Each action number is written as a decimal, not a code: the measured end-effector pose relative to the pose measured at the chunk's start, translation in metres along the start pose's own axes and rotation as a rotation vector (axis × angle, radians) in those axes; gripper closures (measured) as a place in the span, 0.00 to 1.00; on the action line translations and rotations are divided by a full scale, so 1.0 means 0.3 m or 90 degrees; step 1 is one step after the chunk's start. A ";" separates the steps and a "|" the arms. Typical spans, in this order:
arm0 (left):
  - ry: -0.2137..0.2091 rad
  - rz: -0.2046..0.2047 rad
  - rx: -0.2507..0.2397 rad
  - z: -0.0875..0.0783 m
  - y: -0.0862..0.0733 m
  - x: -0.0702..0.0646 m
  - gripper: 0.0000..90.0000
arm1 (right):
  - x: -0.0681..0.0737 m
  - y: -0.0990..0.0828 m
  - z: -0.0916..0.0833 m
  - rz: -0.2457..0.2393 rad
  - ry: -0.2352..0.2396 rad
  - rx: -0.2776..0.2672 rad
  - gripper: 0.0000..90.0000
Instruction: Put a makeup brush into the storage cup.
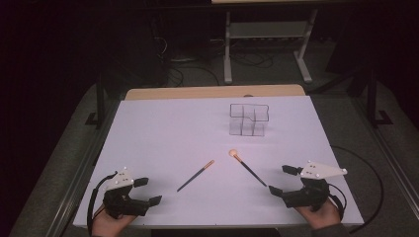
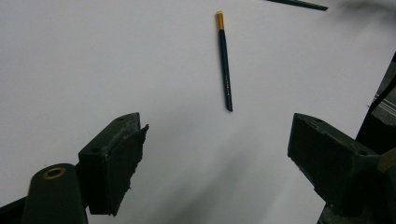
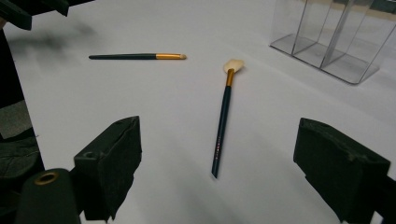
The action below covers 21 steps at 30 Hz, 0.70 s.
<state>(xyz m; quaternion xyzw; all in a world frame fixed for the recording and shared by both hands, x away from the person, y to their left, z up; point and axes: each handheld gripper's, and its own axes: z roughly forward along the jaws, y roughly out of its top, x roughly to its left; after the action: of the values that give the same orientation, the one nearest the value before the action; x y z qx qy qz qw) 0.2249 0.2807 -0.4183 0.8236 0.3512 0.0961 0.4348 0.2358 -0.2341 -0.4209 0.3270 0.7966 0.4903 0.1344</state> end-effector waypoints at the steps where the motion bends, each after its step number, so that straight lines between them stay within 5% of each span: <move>1: -0.001 0.001 0.002 0.001 0.000 -0.001 0.19 | -0.001 0.000 -0.001 0.001 0.000 -0.001 0.16; 7: -0.001 -0.004 0.000 0.005 0.006 -0.005 0.19 | -0.005 0.000 -0.002 0.003 -0.004 -0.004 0.16; 21: 0.010 0.039 -0.008 0.015 0.062 -0.030 0.19 | -0.015 0.000 0.003 -0.005 -0.005 -0.005 0.16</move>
<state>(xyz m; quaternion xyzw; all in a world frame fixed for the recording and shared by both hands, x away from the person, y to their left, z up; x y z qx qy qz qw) 0.2295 0.2649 -0.4050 0.8303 0.3286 0.1185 0.4343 0.2396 -0.2362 -0.4219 0.3253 0.7956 0.4914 0.1406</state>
